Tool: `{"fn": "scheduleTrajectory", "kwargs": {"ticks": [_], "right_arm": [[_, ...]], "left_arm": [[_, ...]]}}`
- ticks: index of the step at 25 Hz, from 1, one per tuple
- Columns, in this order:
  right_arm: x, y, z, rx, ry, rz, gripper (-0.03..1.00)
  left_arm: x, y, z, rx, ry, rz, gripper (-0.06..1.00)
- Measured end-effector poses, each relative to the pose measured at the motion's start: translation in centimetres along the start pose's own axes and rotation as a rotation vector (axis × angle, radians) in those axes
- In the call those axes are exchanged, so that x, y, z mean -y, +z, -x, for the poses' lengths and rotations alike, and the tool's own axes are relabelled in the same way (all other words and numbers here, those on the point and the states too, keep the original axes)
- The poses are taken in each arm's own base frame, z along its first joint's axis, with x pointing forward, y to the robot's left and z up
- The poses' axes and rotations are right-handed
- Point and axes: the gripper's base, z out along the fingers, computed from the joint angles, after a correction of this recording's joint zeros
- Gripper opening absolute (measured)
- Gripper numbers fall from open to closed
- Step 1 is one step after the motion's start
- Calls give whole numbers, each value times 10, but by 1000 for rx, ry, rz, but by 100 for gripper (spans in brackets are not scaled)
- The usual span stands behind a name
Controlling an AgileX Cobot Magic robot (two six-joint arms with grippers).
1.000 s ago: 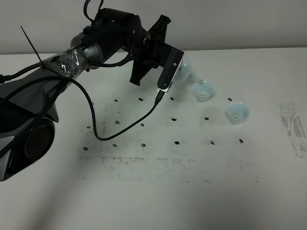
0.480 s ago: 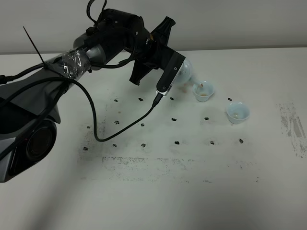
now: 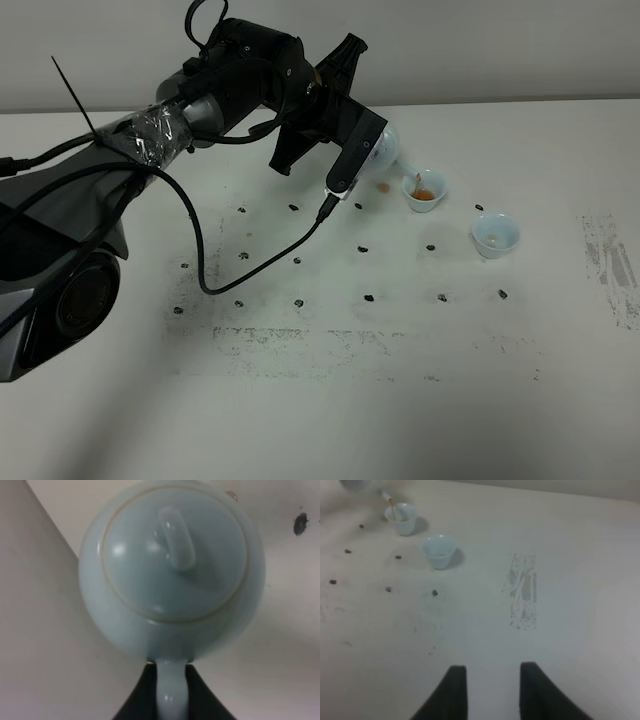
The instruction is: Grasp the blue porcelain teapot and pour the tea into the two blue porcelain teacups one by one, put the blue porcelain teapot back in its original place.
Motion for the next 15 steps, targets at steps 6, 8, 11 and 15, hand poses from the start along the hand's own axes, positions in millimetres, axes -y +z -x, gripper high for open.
{"fn": "scheduleTrajectory", "kwargs": {"ticks": [6, 8, 11, 15], "right_arm": [[0, 0, 0, 0, 0, 0, 28], [0, 0, 0, 0, 0, 0, 28], [0, 0, 0, 0, 0, 0, 28], [0, 0, 0, 0, 0, 0, 28]], "left_arm": [[0, 0, 0, -1, 1, 1, 3], [0, 0, 0, -2, 1, 1, 3], [0, 0, 0, -3, 1, 5, 3], [-2, 0, -1, -6, 1, 21, 3]]}}
